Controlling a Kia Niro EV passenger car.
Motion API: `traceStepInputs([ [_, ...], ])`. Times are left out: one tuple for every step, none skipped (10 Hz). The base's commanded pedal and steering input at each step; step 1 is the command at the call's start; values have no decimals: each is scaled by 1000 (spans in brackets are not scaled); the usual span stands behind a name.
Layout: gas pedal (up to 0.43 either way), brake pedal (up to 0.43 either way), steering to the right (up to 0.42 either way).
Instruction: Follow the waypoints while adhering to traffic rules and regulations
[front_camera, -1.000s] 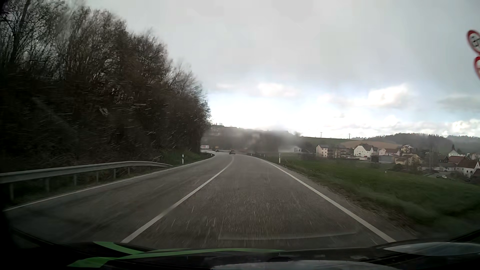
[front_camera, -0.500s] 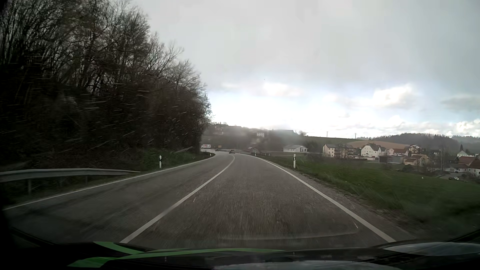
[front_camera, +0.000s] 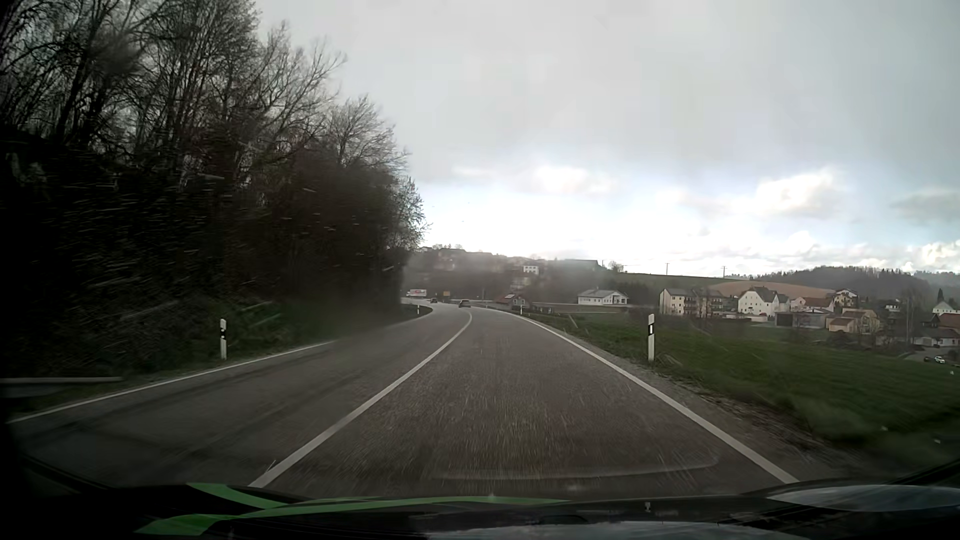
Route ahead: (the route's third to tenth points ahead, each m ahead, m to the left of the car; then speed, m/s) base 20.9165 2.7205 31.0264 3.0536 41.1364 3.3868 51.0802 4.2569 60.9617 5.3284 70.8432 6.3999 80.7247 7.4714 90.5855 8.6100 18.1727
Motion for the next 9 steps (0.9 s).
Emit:
traceStepInputs([
  [28,0,-10],
  [28,0,-10],
  [39,0,-9],
  [39,0,-9],
  [39,0,-8],
  [59,0,-8],
  [59,0,-8],
  [67,0,-8],
  [79,0,-8],
])
